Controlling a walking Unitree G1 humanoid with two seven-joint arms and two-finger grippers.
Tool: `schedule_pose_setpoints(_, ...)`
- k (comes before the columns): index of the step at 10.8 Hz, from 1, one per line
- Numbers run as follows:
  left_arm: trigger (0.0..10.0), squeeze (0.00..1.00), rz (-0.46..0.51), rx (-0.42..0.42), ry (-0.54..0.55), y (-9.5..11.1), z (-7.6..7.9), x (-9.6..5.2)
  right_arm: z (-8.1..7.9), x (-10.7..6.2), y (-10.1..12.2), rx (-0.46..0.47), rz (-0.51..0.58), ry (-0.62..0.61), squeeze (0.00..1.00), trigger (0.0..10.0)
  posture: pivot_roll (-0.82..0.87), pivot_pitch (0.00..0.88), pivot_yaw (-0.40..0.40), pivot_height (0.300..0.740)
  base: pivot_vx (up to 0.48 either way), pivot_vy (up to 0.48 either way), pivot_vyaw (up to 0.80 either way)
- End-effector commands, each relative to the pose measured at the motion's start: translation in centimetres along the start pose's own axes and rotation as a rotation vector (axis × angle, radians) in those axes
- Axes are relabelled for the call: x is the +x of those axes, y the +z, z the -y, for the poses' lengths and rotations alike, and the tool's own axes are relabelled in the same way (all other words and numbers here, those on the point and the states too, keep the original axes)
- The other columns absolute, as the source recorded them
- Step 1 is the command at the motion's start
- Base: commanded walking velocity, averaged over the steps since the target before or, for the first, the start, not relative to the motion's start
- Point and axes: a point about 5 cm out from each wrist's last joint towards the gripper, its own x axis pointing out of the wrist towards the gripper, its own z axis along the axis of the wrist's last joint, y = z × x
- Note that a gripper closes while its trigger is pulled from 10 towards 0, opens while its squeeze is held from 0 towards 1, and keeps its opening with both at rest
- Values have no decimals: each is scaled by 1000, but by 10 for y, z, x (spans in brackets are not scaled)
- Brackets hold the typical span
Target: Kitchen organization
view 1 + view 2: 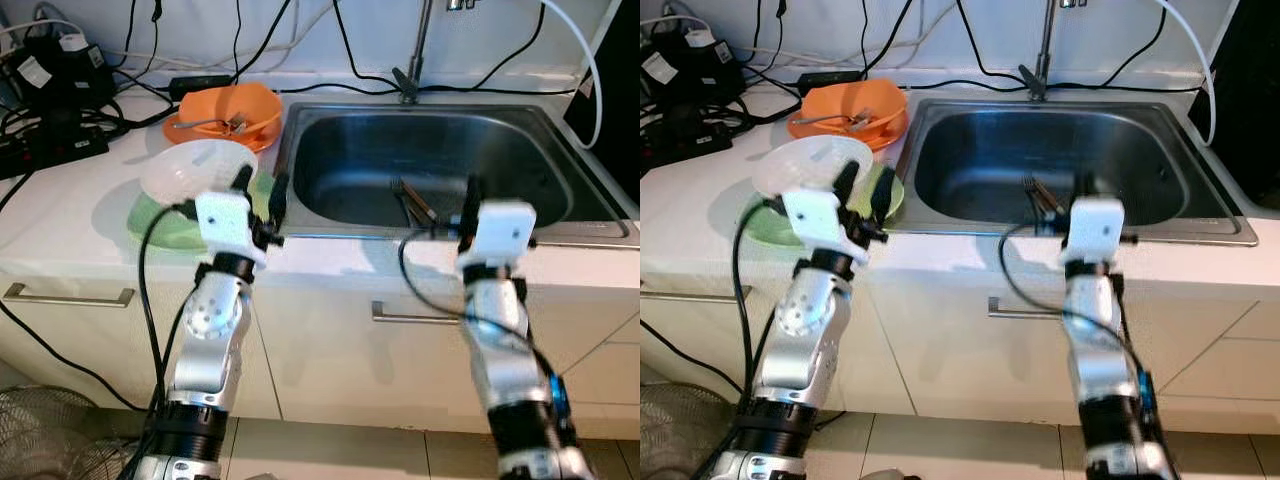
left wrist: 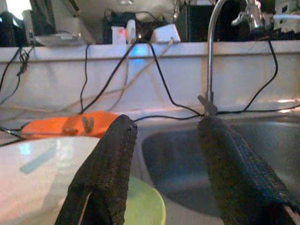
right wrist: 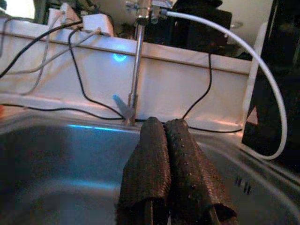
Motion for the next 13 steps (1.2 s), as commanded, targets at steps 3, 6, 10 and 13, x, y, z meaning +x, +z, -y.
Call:
schedule_pose_setpoints(3,10000,0,-16,11,19,-10,1,-6,-7,-11,-2,39,-8,13,0,10000,78,0,66,740,0,0,0)
schedule_pose_setpoints(6,10000,0,-27,20,28,-14,1,-10,-17,-16,-3,64,-19,37,0,10000,79,0,69,740,0,0,0)
schedule_pose_setpoints(10,10000,0,51,25,171,27,-43,20,-26,-19,-4,74,-27,70,0,10000,82,0,66,740,0,0,0)
schedule_pose_setpoints(13,10000,0,-19,22,281,29,-89,24,-30,-20,-6,67,-37,90,0,10000,76,0,72,740,0,0,0)
